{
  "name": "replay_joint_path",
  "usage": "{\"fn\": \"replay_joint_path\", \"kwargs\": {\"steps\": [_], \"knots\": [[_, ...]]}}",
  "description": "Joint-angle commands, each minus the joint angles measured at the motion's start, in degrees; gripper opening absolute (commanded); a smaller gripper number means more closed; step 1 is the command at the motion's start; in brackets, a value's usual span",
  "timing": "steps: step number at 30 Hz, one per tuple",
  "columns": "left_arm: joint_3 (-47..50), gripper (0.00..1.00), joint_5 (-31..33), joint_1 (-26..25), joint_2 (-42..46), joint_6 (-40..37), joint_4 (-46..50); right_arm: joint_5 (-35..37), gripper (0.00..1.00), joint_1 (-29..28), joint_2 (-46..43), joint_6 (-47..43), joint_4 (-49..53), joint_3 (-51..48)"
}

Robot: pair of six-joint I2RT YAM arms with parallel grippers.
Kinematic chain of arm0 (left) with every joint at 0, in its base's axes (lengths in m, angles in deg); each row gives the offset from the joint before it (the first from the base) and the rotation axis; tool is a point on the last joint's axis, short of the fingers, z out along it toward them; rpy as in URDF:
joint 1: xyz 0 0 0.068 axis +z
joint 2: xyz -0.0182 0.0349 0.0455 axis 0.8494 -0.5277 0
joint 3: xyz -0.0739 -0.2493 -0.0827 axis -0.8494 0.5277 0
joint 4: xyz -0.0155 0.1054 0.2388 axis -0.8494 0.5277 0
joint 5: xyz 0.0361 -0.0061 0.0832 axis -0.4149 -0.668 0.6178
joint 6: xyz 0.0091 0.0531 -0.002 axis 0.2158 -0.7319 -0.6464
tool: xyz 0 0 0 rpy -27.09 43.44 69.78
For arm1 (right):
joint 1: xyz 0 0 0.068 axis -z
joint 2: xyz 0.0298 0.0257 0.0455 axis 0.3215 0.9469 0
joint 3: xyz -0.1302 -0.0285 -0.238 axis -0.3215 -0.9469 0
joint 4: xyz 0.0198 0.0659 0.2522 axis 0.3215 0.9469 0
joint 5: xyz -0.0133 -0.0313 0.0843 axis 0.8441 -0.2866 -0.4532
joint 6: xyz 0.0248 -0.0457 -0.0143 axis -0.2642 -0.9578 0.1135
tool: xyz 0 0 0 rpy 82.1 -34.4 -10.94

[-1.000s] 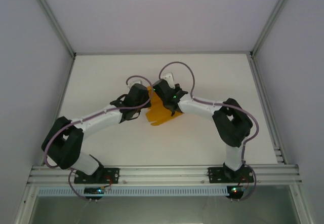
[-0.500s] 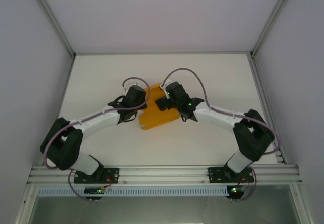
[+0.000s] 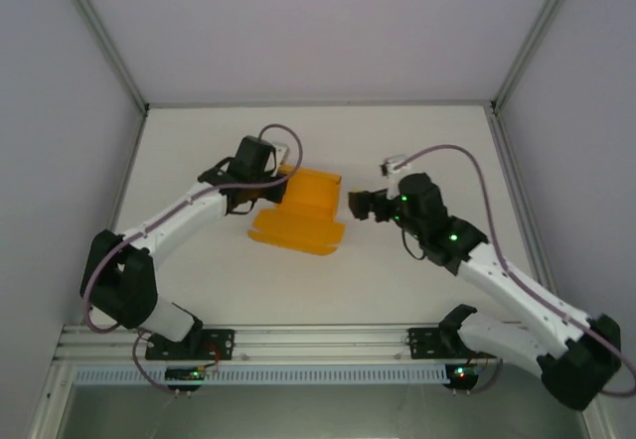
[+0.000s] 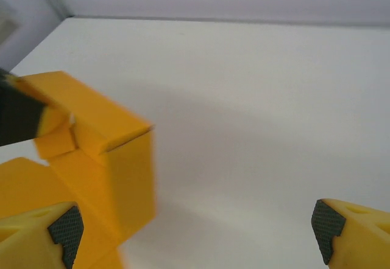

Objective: Assemble paper box

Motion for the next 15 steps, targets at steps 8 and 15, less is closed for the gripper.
{"fn": "replay_joint_path", "kwargs": {"steps": [8, 15], "knots": [[-13.6, 0.0, 2.1, -5.7, -12.5, -26.5, 29.3, -1.7, 0.99, 7.7, -11.1, 8.9, 22.2, -6.3], [-19.1, 0.0, 10.1, -10.9, -24.6, -27.0, 29.7, -2.9, 0.99, 11.4, -11.5, 8.9, 22.1, -7.3]]}}
